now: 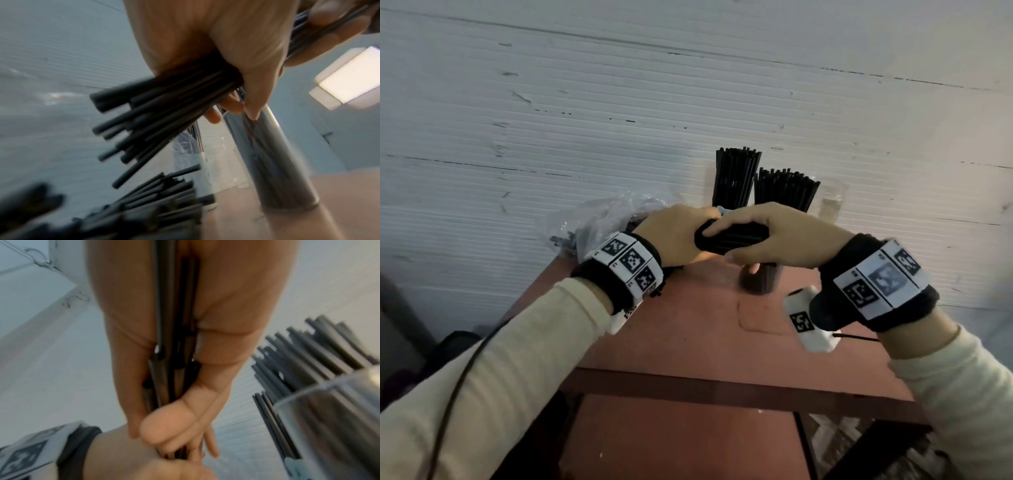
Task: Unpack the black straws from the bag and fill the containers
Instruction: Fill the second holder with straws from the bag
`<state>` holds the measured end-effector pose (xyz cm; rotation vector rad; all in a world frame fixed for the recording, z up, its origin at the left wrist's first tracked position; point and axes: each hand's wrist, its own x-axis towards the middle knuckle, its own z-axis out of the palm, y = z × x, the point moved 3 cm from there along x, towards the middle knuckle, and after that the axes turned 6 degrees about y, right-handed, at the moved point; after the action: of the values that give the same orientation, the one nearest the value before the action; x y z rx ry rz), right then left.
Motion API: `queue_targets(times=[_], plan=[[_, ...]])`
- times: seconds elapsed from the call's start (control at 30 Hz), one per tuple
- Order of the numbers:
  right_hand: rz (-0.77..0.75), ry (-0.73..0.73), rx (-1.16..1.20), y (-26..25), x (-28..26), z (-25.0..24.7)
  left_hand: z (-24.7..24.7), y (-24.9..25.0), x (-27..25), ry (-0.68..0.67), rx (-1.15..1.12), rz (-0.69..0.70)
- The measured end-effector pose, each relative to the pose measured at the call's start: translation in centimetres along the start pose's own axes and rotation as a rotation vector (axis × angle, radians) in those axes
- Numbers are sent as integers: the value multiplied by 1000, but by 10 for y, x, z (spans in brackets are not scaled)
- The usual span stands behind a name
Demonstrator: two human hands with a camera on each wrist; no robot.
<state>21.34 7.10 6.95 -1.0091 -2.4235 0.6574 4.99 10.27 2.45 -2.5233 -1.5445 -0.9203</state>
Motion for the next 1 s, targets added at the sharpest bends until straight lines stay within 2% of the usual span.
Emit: queue_targets(times=[0.13,0.2,0.33,0.4,0.47,0.53,0.6,0.67,0.8,0.9,1.0], plan=[[-26,93,-157,0,-18,-32,5,16,5,13,-100,-67],[-35,241,-161,-2,-25,-49,11,21,6,2,-238,-131],[-193,634,88,-15,-27,-62,25,33,7,42,-585,-221],[-236,708,79,-19,-21,-57,31,42,7,22,-718,-256],[-215,649,-68,-18,-12,-47,39,47,6,-17,-825,-286],[-161,484,-223,-11,-2,-31,46,47,5,-70,-888,-325],[-188,368,-341,-3,3,-17,52,44,3,-119,-919,-359],[-224,387,-355,3,5,-12,51,45,2,-131,-951,-368],[-212,580,-282,6,3,-12,47,49,0,-117,-997,-371],[-134,536,-270,14,7,-6,51,45,2,-146,-980,-410],[-135,542,-233,18,6,-3,57,39,2,-244,-910,-447]])
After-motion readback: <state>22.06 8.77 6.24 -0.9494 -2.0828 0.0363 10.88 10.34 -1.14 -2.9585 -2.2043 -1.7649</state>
